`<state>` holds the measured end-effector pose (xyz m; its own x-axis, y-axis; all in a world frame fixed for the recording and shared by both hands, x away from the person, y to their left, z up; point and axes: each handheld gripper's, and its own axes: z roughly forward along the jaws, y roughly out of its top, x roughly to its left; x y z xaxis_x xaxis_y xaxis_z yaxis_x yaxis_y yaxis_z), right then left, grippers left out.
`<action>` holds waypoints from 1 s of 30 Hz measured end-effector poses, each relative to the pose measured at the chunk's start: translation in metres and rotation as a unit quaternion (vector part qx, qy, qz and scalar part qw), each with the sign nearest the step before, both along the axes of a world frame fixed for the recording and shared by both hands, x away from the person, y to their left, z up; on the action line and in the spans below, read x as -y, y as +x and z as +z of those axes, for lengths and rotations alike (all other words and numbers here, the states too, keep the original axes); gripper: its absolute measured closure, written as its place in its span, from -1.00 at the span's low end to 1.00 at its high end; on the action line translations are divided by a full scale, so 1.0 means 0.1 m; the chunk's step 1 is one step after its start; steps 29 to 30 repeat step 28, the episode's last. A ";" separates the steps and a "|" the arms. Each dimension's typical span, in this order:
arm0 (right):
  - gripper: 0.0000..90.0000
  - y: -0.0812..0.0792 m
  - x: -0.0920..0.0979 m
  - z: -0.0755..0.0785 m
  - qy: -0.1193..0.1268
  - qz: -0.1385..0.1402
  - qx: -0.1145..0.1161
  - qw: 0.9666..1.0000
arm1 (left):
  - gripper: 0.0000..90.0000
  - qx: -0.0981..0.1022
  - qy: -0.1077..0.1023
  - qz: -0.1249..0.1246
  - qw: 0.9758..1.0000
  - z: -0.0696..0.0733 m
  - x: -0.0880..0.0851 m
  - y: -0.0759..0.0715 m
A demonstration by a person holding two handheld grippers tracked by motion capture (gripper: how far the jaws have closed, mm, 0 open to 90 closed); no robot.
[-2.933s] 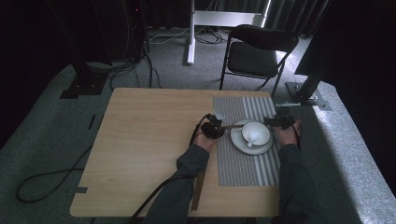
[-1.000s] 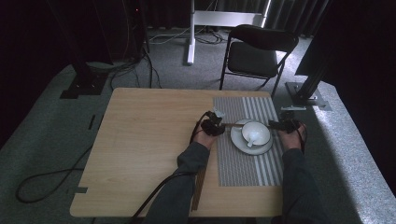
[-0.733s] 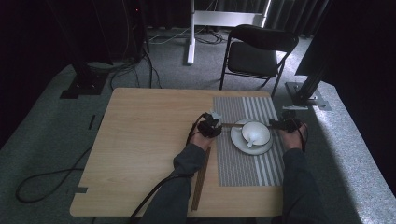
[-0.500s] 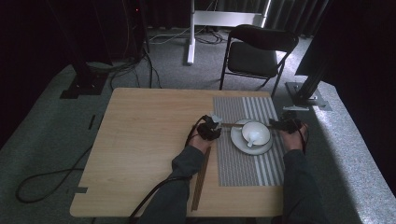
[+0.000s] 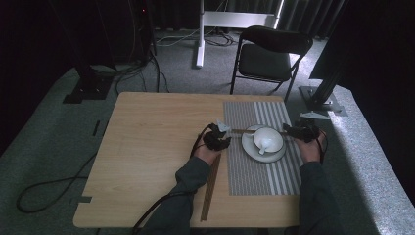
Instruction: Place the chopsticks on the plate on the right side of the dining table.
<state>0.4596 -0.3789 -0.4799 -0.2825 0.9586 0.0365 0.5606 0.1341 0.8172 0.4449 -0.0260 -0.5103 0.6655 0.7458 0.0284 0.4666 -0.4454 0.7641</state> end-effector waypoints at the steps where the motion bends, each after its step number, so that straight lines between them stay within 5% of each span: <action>1: -0.13 -0.03 -0.01 0.02 0.003 0.003 0.004 1.000 | 0.42 0.000 0.000 -0.001 1.000 0.00 -0.01 -0.01; 17: -0.15 -0.55 -0.26 0.22 0.005 0.065 0.049 0.997 | 0.38 -0.012 -0.006 -0.003 1.000 -0.01 -0.14 -0.12; 30: -0.16 -1.00 -0.60 0.39 -0.010 0.146 0.076 0.986 | 0.37 -0.009 -0.007 -0.010 1.000 0.04 -0.26 -0.25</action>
